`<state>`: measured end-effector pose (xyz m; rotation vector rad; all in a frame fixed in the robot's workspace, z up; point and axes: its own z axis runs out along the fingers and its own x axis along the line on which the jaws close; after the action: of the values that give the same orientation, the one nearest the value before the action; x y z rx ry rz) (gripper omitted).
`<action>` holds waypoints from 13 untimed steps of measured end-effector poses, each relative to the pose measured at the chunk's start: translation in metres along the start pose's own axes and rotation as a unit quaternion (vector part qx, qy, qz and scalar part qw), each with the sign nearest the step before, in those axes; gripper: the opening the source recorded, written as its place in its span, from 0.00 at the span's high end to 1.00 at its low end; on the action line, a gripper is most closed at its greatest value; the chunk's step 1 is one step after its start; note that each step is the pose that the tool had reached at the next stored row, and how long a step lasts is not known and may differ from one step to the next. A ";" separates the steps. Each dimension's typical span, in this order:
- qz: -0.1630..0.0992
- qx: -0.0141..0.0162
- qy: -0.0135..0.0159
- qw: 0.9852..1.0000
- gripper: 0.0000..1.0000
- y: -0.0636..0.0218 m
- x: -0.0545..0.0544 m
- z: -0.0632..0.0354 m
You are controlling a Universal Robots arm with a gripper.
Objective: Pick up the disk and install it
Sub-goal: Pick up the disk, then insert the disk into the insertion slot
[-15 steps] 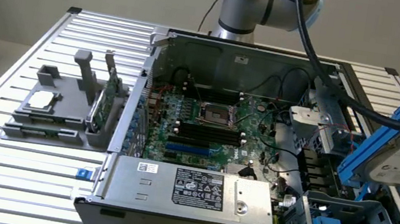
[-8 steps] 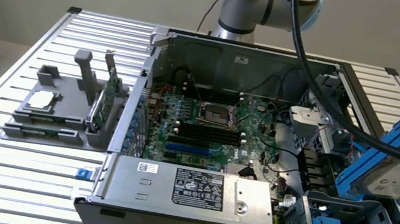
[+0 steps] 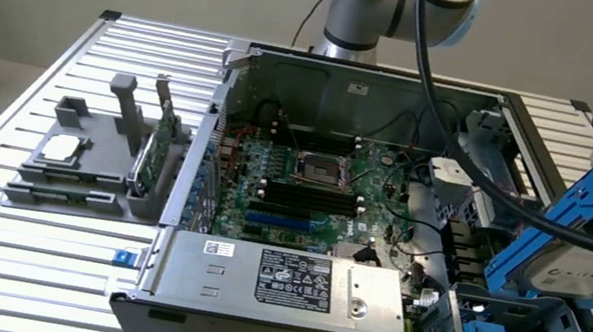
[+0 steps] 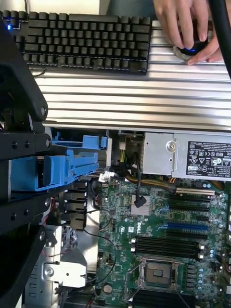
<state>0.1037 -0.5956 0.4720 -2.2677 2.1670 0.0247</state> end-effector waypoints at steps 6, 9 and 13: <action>0.000 0.000 0.000 1.000 0.67 0.0005 0.000 0.0015; 0.000 0.000 0.000 1.000 0.67 0.0005 0.000 0.0015; 0.000 0.000 0.000 1.000 0.67 0.0005 0.000 0.0015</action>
<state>0.1032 -0.5956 0.4705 -2.2677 2.1668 0.0244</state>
